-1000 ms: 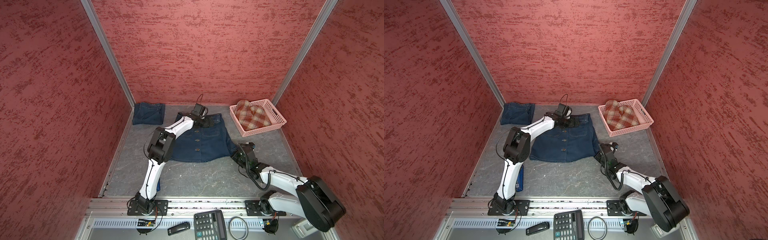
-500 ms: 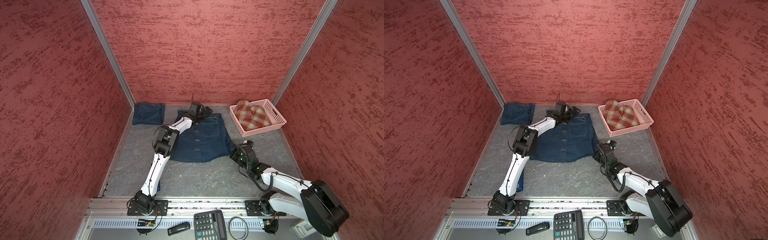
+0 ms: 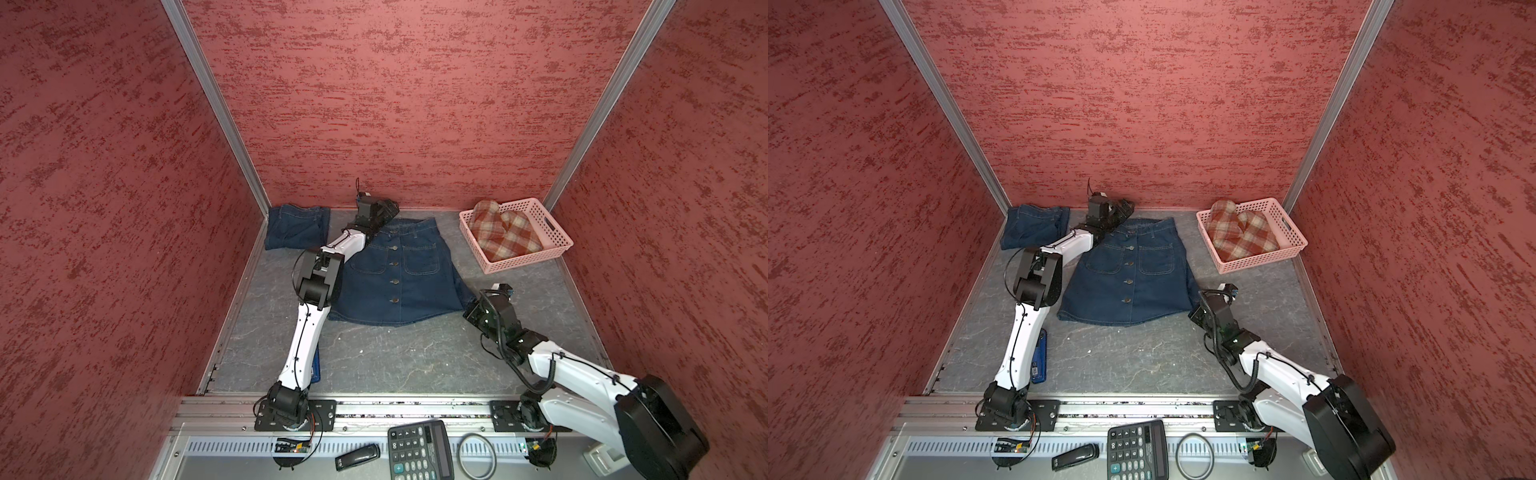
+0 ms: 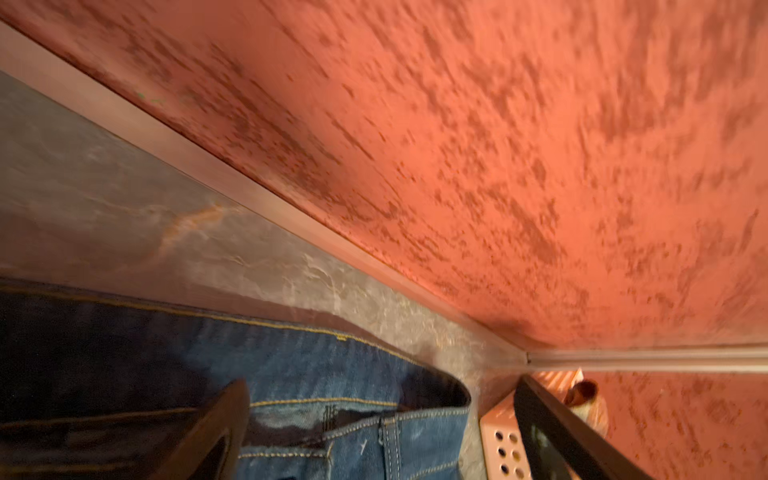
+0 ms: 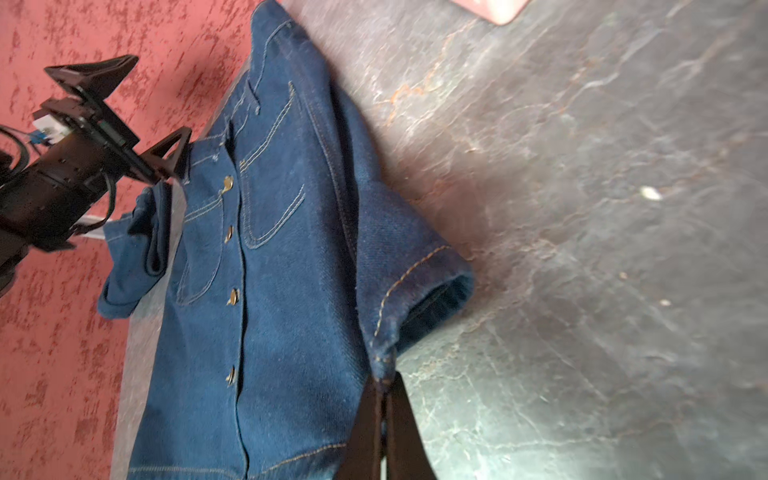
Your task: Fold and stack the skirts
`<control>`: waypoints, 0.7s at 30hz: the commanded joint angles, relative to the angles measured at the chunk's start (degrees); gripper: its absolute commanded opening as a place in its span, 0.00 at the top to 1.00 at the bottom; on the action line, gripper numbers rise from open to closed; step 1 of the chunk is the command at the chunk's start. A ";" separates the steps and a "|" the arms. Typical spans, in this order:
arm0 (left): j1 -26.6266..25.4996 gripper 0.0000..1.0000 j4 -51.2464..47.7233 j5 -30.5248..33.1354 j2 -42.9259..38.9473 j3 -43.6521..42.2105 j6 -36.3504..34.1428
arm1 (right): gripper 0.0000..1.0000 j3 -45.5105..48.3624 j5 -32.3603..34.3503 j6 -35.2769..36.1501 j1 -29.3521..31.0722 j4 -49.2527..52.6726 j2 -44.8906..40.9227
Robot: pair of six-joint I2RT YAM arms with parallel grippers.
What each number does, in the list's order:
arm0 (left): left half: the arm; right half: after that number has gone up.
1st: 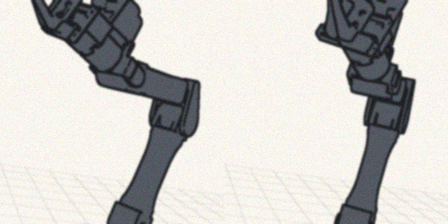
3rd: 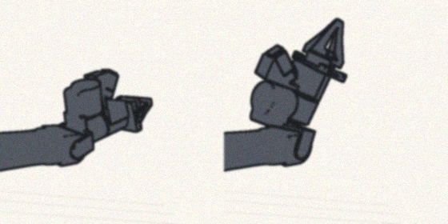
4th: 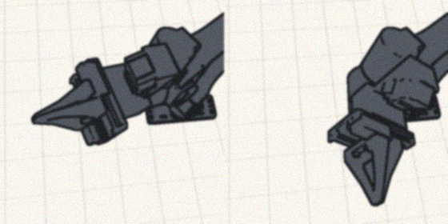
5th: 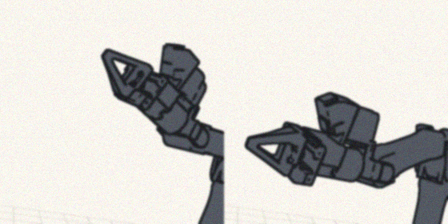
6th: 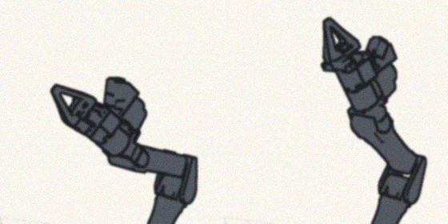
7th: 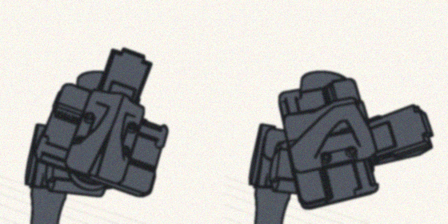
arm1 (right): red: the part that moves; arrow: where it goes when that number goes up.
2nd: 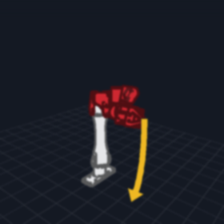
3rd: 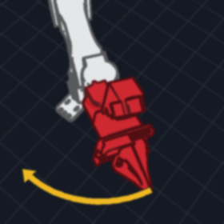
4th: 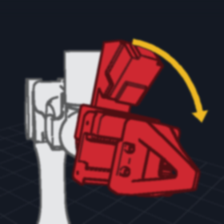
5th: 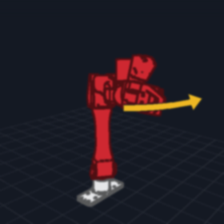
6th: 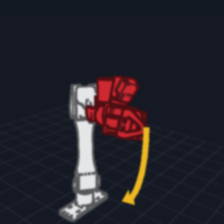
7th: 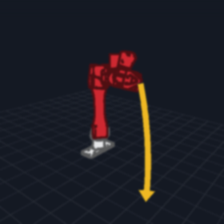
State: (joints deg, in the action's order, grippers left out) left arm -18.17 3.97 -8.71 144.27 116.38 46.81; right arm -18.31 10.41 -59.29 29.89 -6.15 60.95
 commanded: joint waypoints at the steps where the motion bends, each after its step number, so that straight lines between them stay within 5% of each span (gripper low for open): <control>1: -1.94 0.00 -9.28 -0.03 -4.50 1.29 -10.91 | 1.00 1.01 5.16 -8.56 -0.47 -0.26 -0.92; 10: -0.36 0.00 -18.38 4.18 -6.75 -2.55 -16.45 | 0.99 6.90 10.53 -28.26 -2.05 -1.88 -6.14; 13: 0.07 0.00 -21.22 6.72 -5.61 -1.54 -15.83 | 0.79 9.11 13.20 -32.52 -2.06 -1.14 -11.40; 18: 0.26 0.00 -26.30 9.32 -3.25 2.03 -15.39 | 0.20 7.39 15.68 -29.80 -2.03 5.40 -18.06; 21: 0.34 0.00 -29.16 9.40 -1.56 4.83 -15.65 | 0.10 3.51 14.03 -22.36 -2.33 9.23 -17.58</control>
State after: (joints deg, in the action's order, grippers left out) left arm -17.37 -20.71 -0.82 140.40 118.58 32.45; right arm -11.05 22.74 -84.09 27.99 -1.52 43.09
